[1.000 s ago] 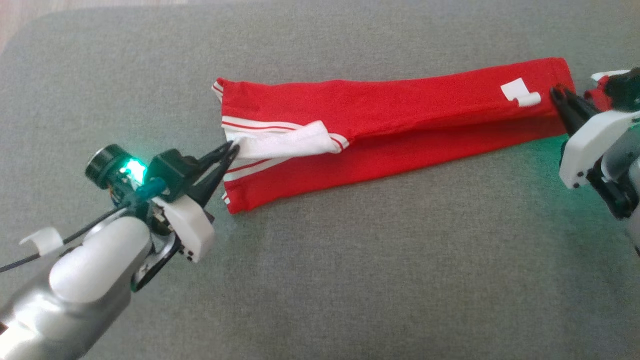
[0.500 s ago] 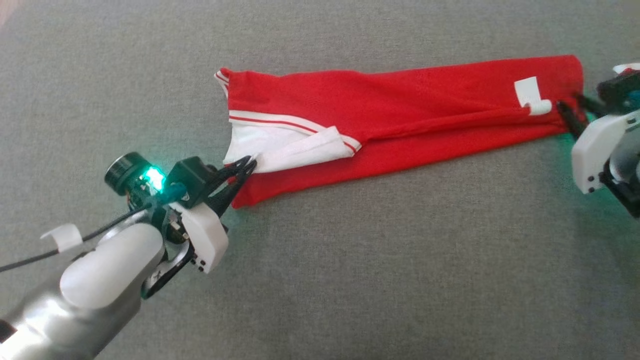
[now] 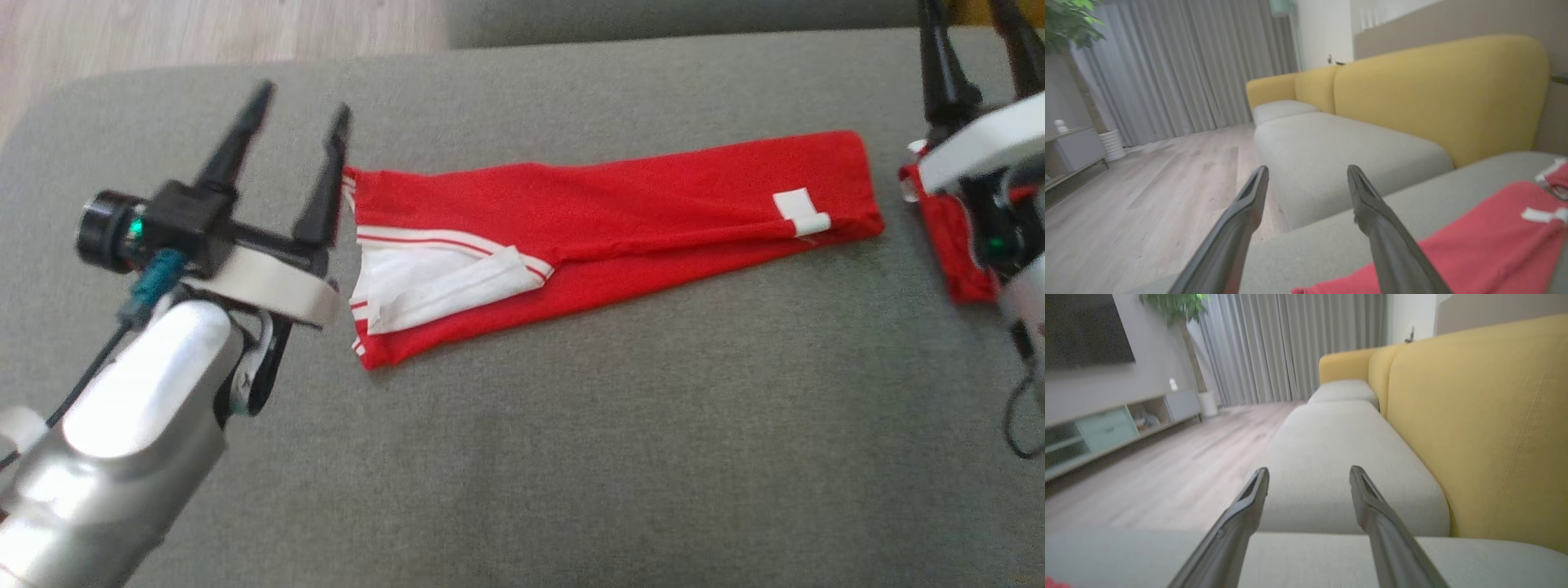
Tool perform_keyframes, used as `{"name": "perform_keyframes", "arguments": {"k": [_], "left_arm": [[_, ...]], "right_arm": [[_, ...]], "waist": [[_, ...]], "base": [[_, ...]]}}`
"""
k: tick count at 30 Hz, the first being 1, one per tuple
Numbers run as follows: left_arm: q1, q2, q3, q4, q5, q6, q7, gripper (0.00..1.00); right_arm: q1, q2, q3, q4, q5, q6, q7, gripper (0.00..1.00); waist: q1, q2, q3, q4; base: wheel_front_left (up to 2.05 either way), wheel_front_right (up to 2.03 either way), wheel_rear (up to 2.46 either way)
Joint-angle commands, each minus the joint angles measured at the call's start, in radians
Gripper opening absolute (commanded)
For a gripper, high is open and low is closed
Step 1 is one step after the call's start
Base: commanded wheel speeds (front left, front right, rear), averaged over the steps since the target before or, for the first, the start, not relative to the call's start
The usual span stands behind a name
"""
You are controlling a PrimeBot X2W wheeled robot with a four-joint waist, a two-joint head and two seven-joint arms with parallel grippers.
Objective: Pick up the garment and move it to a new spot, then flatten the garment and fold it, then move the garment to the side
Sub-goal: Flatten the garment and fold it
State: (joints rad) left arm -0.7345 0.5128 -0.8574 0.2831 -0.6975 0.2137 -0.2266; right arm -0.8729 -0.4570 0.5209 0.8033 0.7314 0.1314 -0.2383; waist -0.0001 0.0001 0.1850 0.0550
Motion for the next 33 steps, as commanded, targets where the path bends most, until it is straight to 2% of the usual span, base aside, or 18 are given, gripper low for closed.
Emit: {"name": "perform_keyframes", "arguments": {"k": [1,3,7,12,15,20,24,29,33], "left_arm": [[-0.009,0.019,0.082,-0.032,-0.008,0.029,-0.021,1.00],[0.023,0.000,0.138,-0.051,-0.012,0.066,-0.032,1.00],[0.114,-0.042,0.223,-0.095,0.030,0.098,-0.035,1.00],[0.253,-0.120,0.297,-0.103,0.092,0.090,-0.035,1.00],[0.336,-0.164,0.337,-0.087,0.129,0.072,-0.035,1.00],[0.463,-0.239,0.408,-0.062,0.194,0.033,-0.035,1.00],[0.548,-0.297,0.488,-0.060,0.231,-0.002,-0.035,1.00],[0.564,-0.340,0.544,-0.058,0.305,-0.057,-0.035,1.00],[0.538,-0.366,0.572,-0.055,0.351,-0.094,-0.035,1.00]], "right_arm": [[-0.011,0.023,-0.032,-0.047,-0.002,-0.001,-0.017,1.00],[0.008,0.071,-0.093,-0.085,-0.029,-0.001,-0.022,1.00],[0.111,0.185,-0.248,-0.207,-0.153,-0.001,-0.023,1.00],[0.344,0.341,-0.410,-0.337,-0.311,-0.001,-0.023,1.00],[0.479,0.385,-0.446,-0.376,-0.383,-0.001,-0.023,1.00],[0.626,0.405,-0.450,-0.424,-0.459,-0.001,-0.023,1.00],[0.684,0.406,-0.434,-0.445,-0.439,-0.001,-0.023,1.00],[0.681,0.407,-0.439,-0.446,-0.445,-0.001,-0.023,1.00],[0.613,0.407,-0.493,-0.398,-0.498,-0.001,-0.010,1.00]], "waist": [[0.0001,-0.0001,-0.031,-0.020],[0.0001,-0.0001,-0.045,-0.028],[0.0001,-0.0001,-0.064,-0.031],[0.0001,-0.0001,-0.087,-0.013],[0.0001,-0.0001,-0.095,-0.003],[0.0001,-0.0001,-0.109,0.004],[0.0001,-0.0001,-0.114,0.002],[0.0001,-0.0001,-0.095,0.010],[0.0001,-0.0001,-0.059,0.020]], "base": [[0.00,0.00,0.00],[0.00,0.00,0.00],[0.00,0.00,0.00],[0.00,0.00,0.00],[0.00,0.00,0.00],[0.00,0.00,0.00],[0.00,0.00,0.00],[0.00,0.00,0.00],[0.00,0.00,0.00]]}}
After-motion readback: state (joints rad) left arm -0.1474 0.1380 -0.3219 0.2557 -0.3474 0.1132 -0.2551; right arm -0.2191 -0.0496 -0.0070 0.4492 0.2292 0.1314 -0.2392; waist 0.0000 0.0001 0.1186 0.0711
